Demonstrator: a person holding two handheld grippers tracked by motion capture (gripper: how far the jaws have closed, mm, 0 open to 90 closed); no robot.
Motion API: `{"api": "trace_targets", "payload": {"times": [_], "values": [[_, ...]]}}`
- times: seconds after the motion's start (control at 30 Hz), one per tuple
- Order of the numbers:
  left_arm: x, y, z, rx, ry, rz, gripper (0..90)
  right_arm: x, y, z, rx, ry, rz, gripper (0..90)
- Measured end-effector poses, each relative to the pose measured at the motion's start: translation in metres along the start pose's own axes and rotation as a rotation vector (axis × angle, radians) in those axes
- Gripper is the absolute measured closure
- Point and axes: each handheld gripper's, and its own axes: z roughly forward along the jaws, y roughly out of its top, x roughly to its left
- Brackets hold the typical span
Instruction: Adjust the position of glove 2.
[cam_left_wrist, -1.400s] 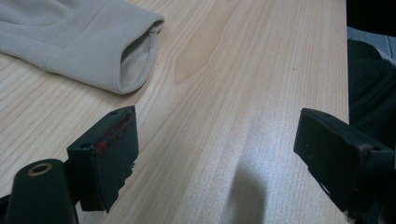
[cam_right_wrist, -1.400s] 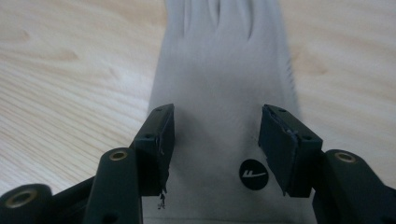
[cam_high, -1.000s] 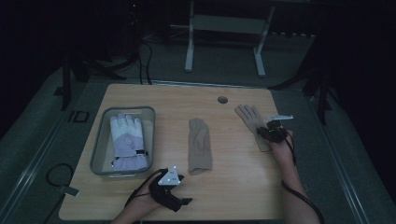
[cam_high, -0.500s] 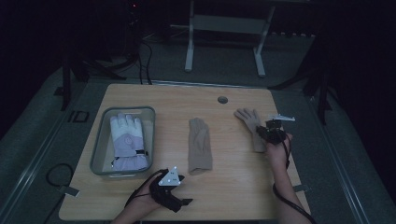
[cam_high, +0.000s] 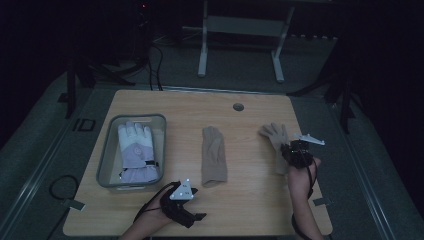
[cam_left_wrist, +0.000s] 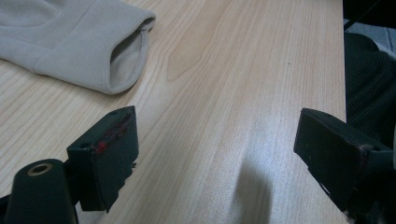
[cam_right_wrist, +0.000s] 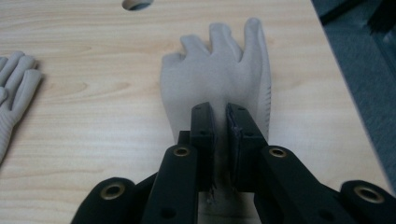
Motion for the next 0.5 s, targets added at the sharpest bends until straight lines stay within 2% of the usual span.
{"api": "trace_targets", "payload": {"times": [0.03, 0.2, 0.3, 0.37, 0.5], "values": [[0.000, 0.000, 0.000, 0.001, 0.000, 0.004, 14.1, -0.001, -0.004, 0.000, 0.009, 0.008, 0.017, 82.0], [0.001, 0.000, 0.000, -0.003, -0.002, -0.001, 14.1, 0.002, -0.027, -0.001, 0.035, -0.007, 0.019, 81.9], [0.001, 0.001, 0.000, -0.003, -0.002, 0.000, 14.1, 0.003, -0.039, 0.002, 0.062, -0.001, 0.025, 81.6], [0.000, 0.001, 0.000, -0.001, -0.002, 0.002, 14.1, 0.004, -0.044, 0.006, 0.085, 0.007, 0.010, 81.0], [0.001, 0.001, 0.000, 0.000, -0.002, -0.002, 14.1, 0.009, -0.051, 0.015, 0.126, 0.001, -0.053, 76.7]]}}
